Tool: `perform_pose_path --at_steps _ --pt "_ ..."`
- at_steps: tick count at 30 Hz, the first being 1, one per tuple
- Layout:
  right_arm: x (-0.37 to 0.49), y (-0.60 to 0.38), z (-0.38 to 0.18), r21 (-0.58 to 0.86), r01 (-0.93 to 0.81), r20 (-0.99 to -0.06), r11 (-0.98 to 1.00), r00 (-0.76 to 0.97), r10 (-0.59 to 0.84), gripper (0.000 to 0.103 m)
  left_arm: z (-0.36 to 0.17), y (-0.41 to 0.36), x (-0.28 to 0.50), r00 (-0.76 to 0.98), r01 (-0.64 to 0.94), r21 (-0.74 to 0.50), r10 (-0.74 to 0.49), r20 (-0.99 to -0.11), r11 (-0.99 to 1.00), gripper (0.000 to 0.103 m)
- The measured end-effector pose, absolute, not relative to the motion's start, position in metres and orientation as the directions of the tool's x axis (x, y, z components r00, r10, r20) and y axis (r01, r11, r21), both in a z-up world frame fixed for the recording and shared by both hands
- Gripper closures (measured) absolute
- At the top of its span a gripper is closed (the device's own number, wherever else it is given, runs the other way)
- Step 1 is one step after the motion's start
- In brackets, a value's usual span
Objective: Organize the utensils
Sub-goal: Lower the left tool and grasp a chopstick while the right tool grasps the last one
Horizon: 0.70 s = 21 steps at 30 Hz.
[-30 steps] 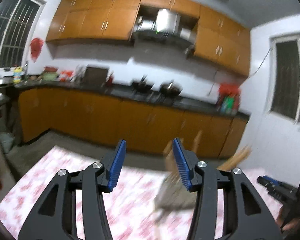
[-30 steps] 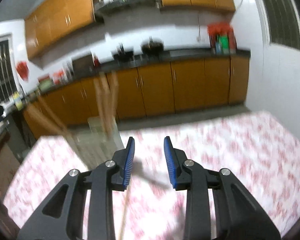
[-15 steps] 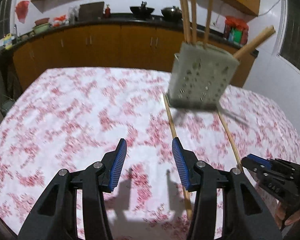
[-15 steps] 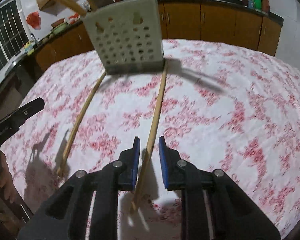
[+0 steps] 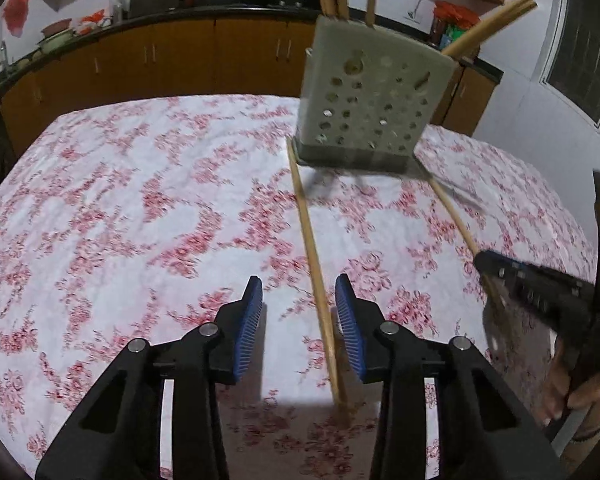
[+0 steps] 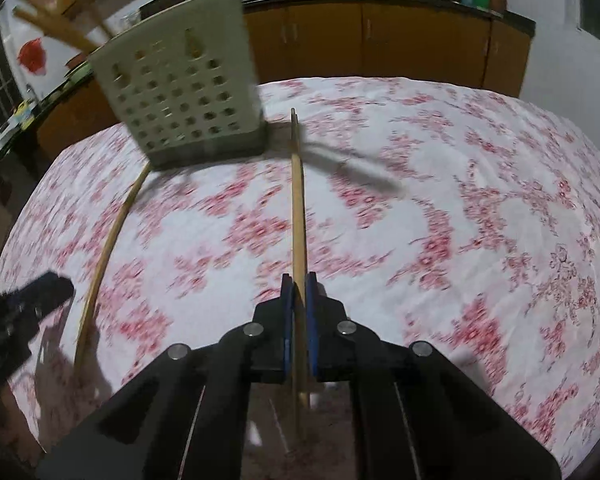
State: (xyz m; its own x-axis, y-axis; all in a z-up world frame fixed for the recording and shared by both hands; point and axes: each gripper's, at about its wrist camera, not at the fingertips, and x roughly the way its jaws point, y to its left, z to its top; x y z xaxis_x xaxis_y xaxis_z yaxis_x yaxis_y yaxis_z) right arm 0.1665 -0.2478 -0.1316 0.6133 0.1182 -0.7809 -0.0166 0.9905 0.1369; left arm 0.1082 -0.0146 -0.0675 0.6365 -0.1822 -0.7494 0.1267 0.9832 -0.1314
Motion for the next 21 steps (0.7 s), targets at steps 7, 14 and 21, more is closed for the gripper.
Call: perform_pose_path --at_steps 7,14,21 --pt "0.169 -0.255 -0.133 0.140 -0.006 -0.780 0.990 0.616 0.114 0.095 -0.079 -0.024 0.111 0.603 0.136 -0.114 -0.173 -0.779 0.984 0.067" --pt "0.173 -0.252 -0.135 0.118 -0.009 -0.775 0.993 0.624 0.098 0.095 -0.083 -0.028 0.119 0.603 0.128 -0.055 -0.122 -0.789 0.990 0.094" --pt "0.181 -0.255 -0.136 0.112 -0.003 -0.774 0.994 0.627 0.089 0.095 -0.082 -0.012 0.144 0.595 0.088 -0.057 -0.098 -0.797 0.995 0.095"
